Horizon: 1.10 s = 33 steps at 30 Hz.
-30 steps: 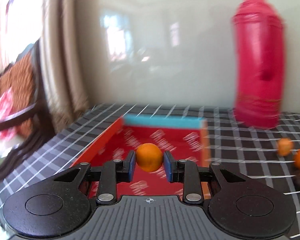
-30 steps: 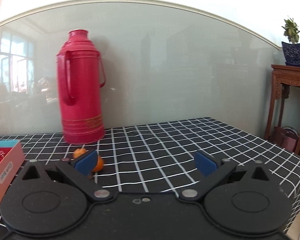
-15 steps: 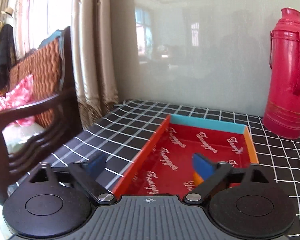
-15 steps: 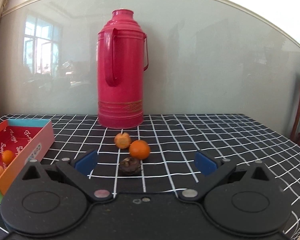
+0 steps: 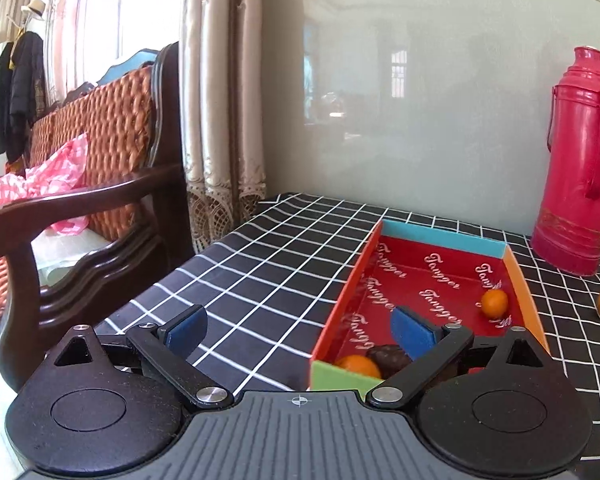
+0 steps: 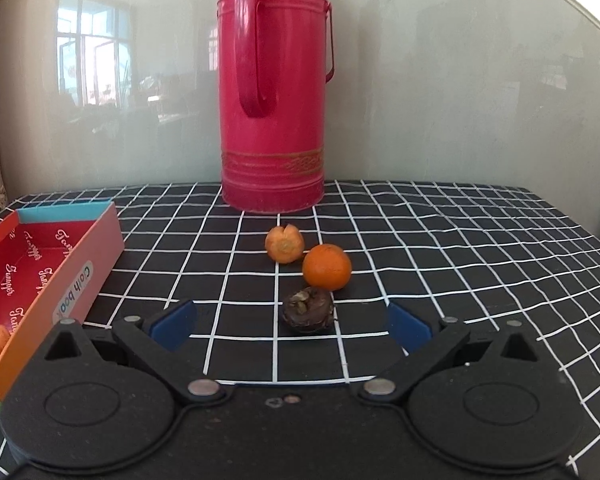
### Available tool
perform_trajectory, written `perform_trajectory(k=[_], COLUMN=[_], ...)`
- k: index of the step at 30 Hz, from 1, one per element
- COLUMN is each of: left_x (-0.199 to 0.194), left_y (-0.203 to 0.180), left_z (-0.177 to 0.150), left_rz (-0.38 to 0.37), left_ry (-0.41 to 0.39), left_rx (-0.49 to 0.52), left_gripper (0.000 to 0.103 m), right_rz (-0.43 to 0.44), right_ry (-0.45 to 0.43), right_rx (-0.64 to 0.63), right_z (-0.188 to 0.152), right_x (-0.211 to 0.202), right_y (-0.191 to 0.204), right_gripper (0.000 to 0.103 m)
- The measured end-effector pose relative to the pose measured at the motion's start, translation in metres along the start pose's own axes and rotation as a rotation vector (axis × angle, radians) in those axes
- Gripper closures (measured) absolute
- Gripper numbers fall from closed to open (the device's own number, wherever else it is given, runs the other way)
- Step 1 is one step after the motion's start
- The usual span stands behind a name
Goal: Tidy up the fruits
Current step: 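Move the right gripper to the dark brown fruit and close on it, then carry the dark brown fruit into the box and open the right gripper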
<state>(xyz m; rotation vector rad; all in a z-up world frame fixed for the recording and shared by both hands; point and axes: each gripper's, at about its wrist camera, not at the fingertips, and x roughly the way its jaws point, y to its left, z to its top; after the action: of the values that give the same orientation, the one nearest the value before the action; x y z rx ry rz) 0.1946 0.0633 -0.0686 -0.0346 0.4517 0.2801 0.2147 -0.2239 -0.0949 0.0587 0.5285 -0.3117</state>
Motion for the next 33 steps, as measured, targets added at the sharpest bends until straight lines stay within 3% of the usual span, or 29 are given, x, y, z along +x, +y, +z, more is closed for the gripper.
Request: perform_trajectory(k=[5,7,11,13,15,18,19,20,28,33], left_x=[0.002,0.005,0.010,0.011,0.011,0.012,0.012,0.012,0.014,0.015], left_y=[0.010,0.013,0.017,0.016,0.015,0.012,0.011,0.010,0.013,0.019], left_z=[-0.003,-0.003,-0.004,-0.004,-0.004,-0.005,-0.005,-0.005,-0.005,-0.003], left_rz=[0.037,0.045,0.060,0.061,0.060,0.055,0.054,0.052,0.062,0.074], left_ry=[-0.007,0.003,0.014,0.017,0.018,0.020,0.020,0.022,0.029,0.032], left_rx=[-0.008,-0.021,-0.038,-0.039,-0.039,-0.037,-0.036,-0.034,-0.052,-0.076], left_gripper=[0.003,0.003,0.003,0.003,0.003,0.003,0.002,0.002,0.002,0.002], right_rz=[-0.030,-0.032,-0.042,-0.038,-0.017,-0.023,-0.022,-0.012,0.026,0.081], right_ry=[0.033,0.053,0.104,0.129,0.126,0.116,0.109,0.105,0.094,0.036], right_rx=[-0.050,-0.047,-0.025,-0.018,-0.004,-0.025,-0.032,-0.038,-0.039,-0.041], right_z=[0.009,0.008,0.002,0.001,0.000,0.000,-0.001,-0.001,-0.002,0.001], right_x=[0.024,0.033,0.049,0.054,0.055,0.054,0.053,0.051,0.045,0.026], right_y=[0.005,0.003,-0.001,-0.003,-0.004,0.001,0.003,0.004,0.005,0.008], right_gripper=[0.014,0.026,0.033,0.043,0.052,0.055,0.068,0.073,0.073,0.073])
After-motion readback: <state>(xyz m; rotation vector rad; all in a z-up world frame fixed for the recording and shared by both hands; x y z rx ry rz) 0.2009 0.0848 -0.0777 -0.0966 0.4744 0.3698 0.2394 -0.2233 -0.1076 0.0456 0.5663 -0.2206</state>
